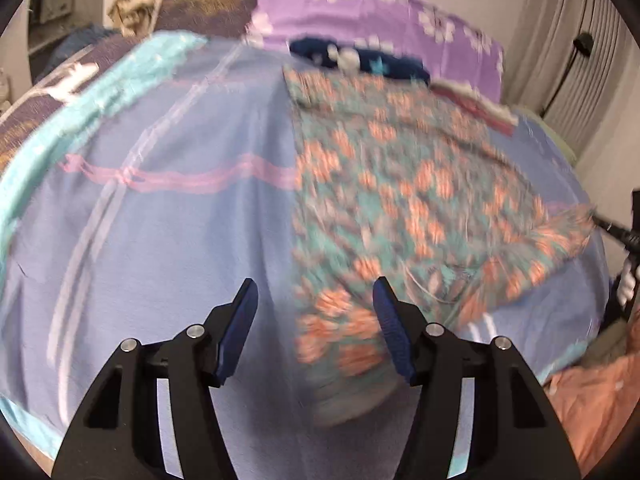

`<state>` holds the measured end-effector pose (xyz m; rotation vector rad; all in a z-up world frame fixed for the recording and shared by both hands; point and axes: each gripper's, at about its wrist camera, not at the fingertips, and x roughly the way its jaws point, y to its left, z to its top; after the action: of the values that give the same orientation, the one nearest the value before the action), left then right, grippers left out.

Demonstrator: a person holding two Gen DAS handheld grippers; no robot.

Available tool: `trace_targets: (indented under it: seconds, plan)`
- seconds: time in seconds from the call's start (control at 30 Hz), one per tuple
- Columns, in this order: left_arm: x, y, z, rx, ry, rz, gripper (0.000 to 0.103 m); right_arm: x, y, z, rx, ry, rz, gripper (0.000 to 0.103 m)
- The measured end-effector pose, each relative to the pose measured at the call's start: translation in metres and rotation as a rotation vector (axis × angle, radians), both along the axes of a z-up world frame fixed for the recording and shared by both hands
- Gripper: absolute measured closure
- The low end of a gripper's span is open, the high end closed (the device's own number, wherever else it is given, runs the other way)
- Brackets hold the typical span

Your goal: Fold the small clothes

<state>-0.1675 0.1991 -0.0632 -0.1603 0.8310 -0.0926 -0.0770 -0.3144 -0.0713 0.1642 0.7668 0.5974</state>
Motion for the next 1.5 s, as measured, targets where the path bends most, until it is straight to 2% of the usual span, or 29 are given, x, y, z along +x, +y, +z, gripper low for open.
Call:
trace_targets:
  seconds: [0.07,0.2,0.37,0.57,0.7,0.77,0.83,0.87,0.9,0.93,0.97,1.1,1.2,1.3,1.4,1.5]
  plan:
    - [-0.006,0.003,0.017,-0.003,-0.061,-0.012,0.040,0.005,0.005,-0.008,-0.016,0.016,-0.012,0.099]
    - [-0.017,-0.004,0.031,0.023,-0.112,-0.103,0.023,0.022,0.012,-0.022,-0.007,0.059,-0.026,0.098]
    - [-0.017,-0.028,0.012,0.117,-0.027,-0.214,0.023,0.040,0.008,-0.032,0.005,0.101,-0.065,0.098]
    - [-0.031,-0.060,0.000,0.261,-0.008,-0.370,0.023,0.049,0.011,-0.038,-0.006,0.124,-0.073,0.098]
    - [-0.032,-0.066,0.000,0.298,-0.009,-0.412,0.023,0.051,0.012,-0.041,-0.002,0.133,-0.082,0.098]
    - [-0.028,-0.069,-0.003,0.389,-0.020,-0.401,0.023,0.052,0.011,-0.042,0.002,0.135,-0.085,0.098]
    - [-0.017,-0.068,-0.010,0.437,0.004,-0.398,0.045,0.051,0.010,-0.042,0.010,0.137,-0.092,0.098]
    - [-0.011,-0.067,-0.012,0.440,0.015,-0.406,0.073,0.051,0.010,-0.042,0.015,0.139,-0.096,0.098]
    - [-0.005,-0.065,-0.011,0.425,0.007,-0.411,0.086,0.051,0.010,-0.041,0.018,0.138,-0.100,0.098]
    - [-0.001,-0.062,-0.005,0.413,-0.033,-0.399,0.090,0.051,0.010,-0.039,0.020,0.132,-0.107,0.098]
    - [0.003,-0.060,0.003,0.390,-0.074,-0.388,0.099,0.050,0.009,-0.037,0.024,0.125,-0.113,0.098]
    - [0.030,-0.044,0.046,0.284,-0.240,-0.355,0.099,0.048,0.006,-0.011,0.086,0.037,-0.133,0.098]
    - [0.065,-0.032,0.065,0.211,-0.300,-0.334,0.099,0.053,0.005,0.012,0.116,-0.041,-0.153,0.098]
    - [0.113,-0.022,0.065,0.147,-0.290,-0.283,0.099,0.075,0.005,0.021,0.130,-0.063,-0.174,0.098]
    - [0.169,-0.016,0.037,0.078,-0.190,-0.249,0.096,0.108,0.009,0.008,0.129,-0.014,-0.184,0.098]
    - [0.205,-0.020,-0.001,0.068,-0.070,-0.243,0.095,0.139,0.012,-0.021,0.117,0.078,-0.208,0.098]
